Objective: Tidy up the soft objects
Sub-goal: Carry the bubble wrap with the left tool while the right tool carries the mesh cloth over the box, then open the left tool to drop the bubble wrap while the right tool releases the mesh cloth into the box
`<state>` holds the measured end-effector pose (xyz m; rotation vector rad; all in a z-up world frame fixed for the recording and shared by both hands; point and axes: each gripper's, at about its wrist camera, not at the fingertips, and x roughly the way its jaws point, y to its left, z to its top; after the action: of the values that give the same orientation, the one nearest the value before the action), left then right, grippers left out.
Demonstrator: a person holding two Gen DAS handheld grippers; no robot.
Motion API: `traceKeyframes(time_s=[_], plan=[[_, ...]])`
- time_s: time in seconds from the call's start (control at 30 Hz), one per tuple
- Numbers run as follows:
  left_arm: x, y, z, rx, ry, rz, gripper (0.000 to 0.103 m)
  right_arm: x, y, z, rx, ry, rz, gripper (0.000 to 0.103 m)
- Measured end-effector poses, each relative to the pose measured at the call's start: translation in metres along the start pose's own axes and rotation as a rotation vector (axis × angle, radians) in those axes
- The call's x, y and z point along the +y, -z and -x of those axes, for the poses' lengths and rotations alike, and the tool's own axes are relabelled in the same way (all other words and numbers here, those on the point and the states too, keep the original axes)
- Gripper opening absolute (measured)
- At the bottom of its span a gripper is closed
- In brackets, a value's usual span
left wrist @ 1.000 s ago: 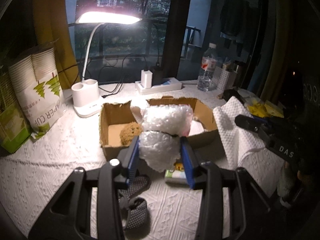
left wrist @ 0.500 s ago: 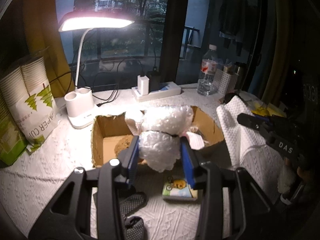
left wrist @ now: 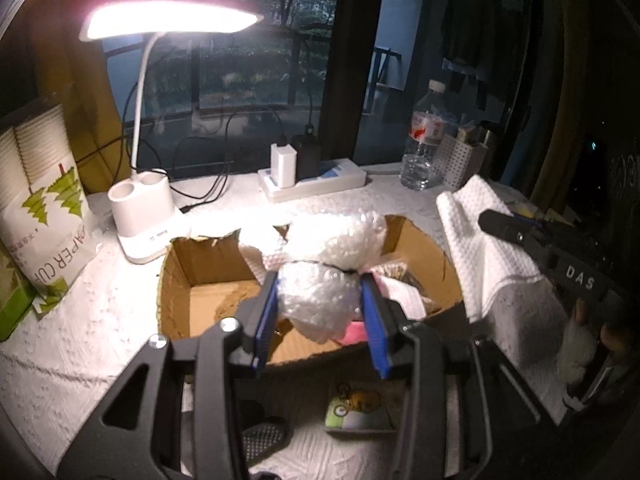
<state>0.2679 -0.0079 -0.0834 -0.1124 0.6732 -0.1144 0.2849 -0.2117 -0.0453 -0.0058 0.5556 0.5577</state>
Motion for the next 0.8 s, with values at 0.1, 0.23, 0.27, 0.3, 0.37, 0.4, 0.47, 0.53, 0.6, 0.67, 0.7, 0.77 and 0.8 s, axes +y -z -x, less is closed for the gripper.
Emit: traceKeyframes(time_s=[0.1, 0.23, 0.27, 0.3, 0.37, 0.4, 0.47, 0.53, 0.6, 0.67, 0.7, 0.77, 0.8], plan=[[0.003, 0.001, -0.01, 0.018, 0.004, 0.009, 0.041, -0.003, -0.002, -0.009, 0.007, 0.003, -0.007, 0.009], [0.006, 0.003, -0.022, 0.041, 0.009, 0.016, 0.041, -0.005, -0.004, -0.019, 0.017, 0.001, -0.011, 0.009], [0.006, 0.004, -0.025, 0.045, 0.01, 0.018, 0.041, -0.005, -0.004, -0.022, 0.02, 0.001, -0.01, 0.009], [0.007, 0.004, -0.027, 0.051, 0.011, 0.021, 0.041, -0.004, -0.004, -0.025, 0.024, 0.002, -0.01, 0.009], [0.009, 0.005, -0.033, 0.063, 0.013, 0.026, 0.041, -0.005, -0.004, -0.031, 0.032, 0.001, -0.012, 0.009], [0.01, 0.006, -0.036, 0.069, 0.013, 0.027, 0.041, -0.005, -0.004, -0.034, 0.036, 0.001, -0.012, 0.009], [0.012, 0.007, -0.042, 0.082, 0.016, 0.034, 0.041, -0.006, -0.004, -0.039, 0.044, 0.001, -0.014, 0.009], [0.014, 0.008, -0.047, 0.098, 0.018, 0.041, 0.041, -0.006, -0.003, -0.043, 0.05, 0.001, -0.017, 0.009], [0.015, 0.009, -0.051, 0.11, 0.018, 0.042, 0.042, -0.006, -0.002, -0.049, 0.061, 0.001, -0.017, 0.009], [0.016, 0.01, -0.055, 0.12, 0.023, 0.045, 0.042, -0.007, -0.001, -0.056, 0.073, -0.001, -0.017, 0.009], [0.016, 0.01, -0.057, 0.124, 0.022, 0.043, 0.042, -0.007, -0.001, -0.058, 0.077, -0.001, -0.016, 0.009], [0.017, 0.011, -0.06, 0.136, 0.019, 0.045, 0.042, -0.006, 0.001, -0.064, 0.088, 0.001, -0.014, 0.009], [0.018, 0.011, -0.062, 0.14, 0.021, 0.049, 0.042, -0.006, 0.002, -0.067, 0.095, 0.002, -0.014, 0.009]])
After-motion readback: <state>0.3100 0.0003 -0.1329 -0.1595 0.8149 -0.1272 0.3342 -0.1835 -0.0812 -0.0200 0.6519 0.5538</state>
